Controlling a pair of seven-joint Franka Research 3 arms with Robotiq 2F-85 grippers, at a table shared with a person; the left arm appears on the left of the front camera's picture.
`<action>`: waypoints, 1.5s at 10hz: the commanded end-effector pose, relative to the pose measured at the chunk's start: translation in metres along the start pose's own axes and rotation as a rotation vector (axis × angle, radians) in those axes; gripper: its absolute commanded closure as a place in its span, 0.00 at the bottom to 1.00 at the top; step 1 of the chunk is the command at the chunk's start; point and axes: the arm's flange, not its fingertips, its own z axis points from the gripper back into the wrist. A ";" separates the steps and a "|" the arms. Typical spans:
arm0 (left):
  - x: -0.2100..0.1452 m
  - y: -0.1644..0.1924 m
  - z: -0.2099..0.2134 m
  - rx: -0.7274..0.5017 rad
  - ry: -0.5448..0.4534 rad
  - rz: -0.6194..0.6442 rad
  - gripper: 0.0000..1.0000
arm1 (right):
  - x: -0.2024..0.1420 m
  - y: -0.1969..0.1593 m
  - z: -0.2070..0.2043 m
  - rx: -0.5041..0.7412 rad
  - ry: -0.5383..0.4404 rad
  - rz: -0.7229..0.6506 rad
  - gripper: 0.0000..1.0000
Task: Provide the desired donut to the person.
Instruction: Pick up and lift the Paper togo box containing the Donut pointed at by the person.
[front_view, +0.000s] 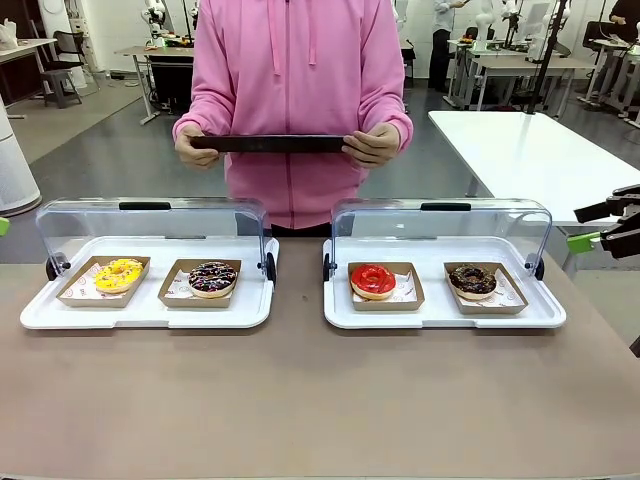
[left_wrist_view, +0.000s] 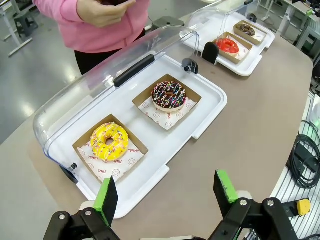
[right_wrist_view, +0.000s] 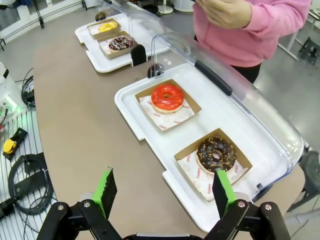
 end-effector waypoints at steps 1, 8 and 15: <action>-0.056 -0.054 -0.024 0.003 -0.042 -0.022 0.00 | -0.008 0.011 -0.005 -0.016 -0.029 0.025 0.00; -0.055 -0.058 -0.020 0.031 -0.076 -0.068 0.00 | -0.005 0.017 -0.007 -0.026 -0.050 0.080 0.00; 0.002 0.001 0.012 0.032 -0.041 -0.048 0.00 | 0.007 0.001 0.001 -0.029 -0.034 0.071 0.00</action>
